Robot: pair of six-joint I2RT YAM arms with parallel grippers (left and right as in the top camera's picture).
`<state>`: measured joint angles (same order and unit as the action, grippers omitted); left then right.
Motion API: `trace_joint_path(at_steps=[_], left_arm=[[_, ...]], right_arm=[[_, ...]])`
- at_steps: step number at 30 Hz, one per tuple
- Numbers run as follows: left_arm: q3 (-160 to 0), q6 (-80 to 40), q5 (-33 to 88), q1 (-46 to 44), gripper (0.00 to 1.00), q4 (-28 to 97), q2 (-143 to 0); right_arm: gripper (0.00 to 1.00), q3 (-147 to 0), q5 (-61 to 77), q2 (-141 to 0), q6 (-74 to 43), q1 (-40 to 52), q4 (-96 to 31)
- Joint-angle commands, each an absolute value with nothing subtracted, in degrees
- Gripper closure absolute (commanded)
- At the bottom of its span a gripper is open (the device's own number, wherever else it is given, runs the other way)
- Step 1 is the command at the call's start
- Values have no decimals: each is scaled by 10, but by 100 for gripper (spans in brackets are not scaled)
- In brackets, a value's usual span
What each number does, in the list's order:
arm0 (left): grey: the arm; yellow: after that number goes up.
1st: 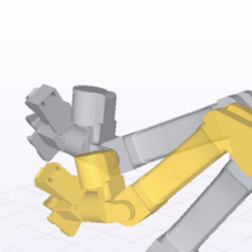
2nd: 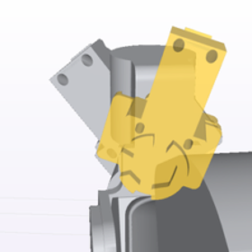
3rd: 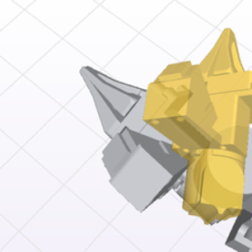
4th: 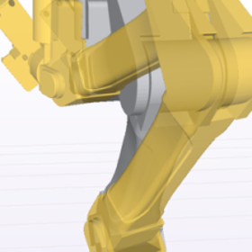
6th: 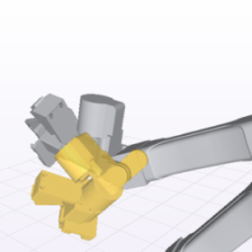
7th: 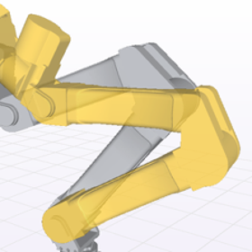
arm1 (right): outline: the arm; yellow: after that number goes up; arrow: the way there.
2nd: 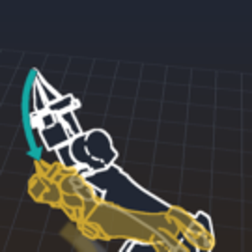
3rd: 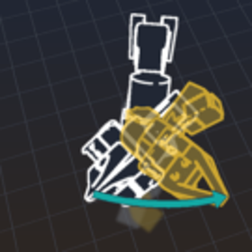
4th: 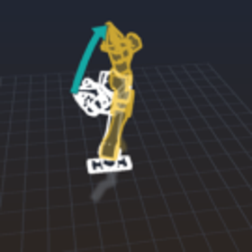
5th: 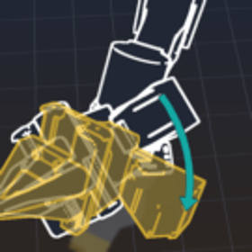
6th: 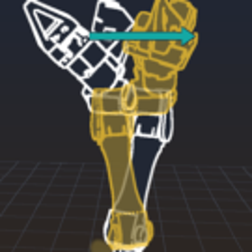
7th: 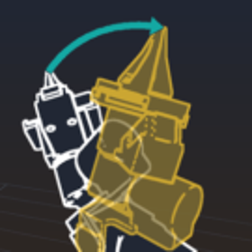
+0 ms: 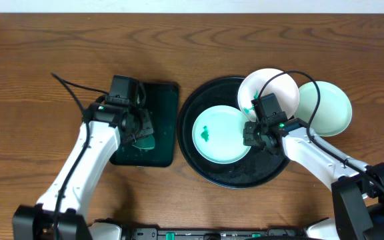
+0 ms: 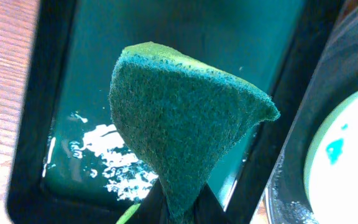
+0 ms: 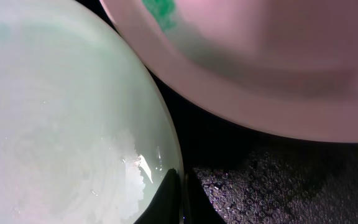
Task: Clean dirty plates on tray and stack at the side
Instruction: 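Carry the sponge with left gripper over the teal-stained plate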
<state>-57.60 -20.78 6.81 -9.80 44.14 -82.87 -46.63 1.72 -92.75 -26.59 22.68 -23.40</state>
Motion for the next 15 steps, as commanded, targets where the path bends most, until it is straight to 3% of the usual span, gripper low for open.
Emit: trace_joint_path(at_steps=[1,2,4,8,15], left_arm=[[-579,-193,76,-97,93,434,-841],[-580,-190,76,-98,93,433,-841],[-585,-179,78,-97,93,433,-841],[-627,-150,77,-97,93,464,-845],[-708,-152,75,-102,93,509,-869]], right_arm=[[90,-460,15,-930,-265,241,-231],[85,-460,15,-930,-265,243,-231],[84,-460,13,-930,-265,244,-231],[99,-460,13,-930,-265,245,-231],[99,-460,14,-930,-265,245,-231]])
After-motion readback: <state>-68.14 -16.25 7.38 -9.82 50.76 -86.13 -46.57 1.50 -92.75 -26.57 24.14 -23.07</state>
